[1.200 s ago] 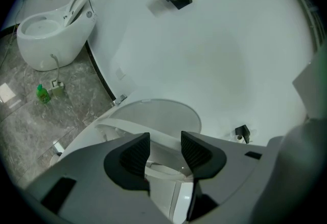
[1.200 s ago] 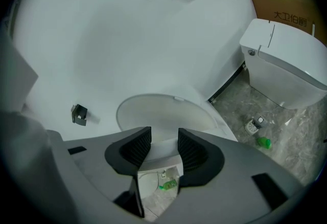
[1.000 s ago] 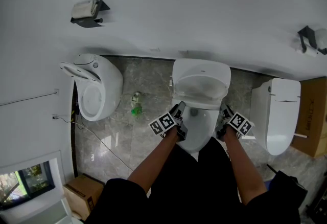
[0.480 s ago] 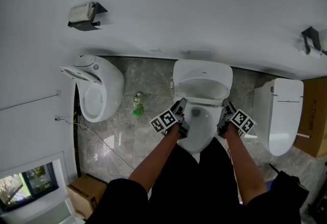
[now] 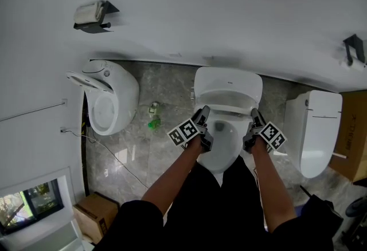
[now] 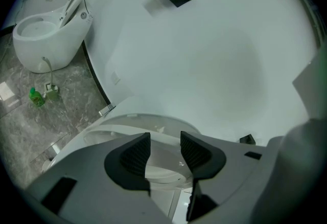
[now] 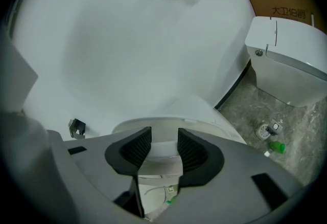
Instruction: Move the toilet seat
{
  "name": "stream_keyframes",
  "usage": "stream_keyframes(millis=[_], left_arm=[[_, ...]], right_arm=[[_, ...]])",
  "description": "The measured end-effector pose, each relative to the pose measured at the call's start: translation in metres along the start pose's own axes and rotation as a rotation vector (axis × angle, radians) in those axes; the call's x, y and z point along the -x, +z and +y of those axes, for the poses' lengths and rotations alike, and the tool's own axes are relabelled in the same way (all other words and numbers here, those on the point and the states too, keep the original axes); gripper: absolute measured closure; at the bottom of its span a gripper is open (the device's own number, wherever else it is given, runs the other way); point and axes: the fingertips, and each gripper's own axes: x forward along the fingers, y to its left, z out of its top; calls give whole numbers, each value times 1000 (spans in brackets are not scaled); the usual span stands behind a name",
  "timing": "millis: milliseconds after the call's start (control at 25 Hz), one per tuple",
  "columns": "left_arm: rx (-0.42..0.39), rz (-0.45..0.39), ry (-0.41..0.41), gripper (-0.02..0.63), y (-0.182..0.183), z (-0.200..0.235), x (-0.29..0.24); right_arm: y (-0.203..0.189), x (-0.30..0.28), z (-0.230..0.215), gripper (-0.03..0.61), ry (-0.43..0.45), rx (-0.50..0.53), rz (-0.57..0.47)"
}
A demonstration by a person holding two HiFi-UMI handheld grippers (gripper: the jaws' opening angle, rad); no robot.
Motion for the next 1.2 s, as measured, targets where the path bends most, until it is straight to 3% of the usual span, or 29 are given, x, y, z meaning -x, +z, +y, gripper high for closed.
stream_keyframes(millis=[1200], left_arm=[[-57, -20, 20, 434, 29, -10, -44]], right_arm=[[28, -46, 7, 394, 46, 52, 7]])
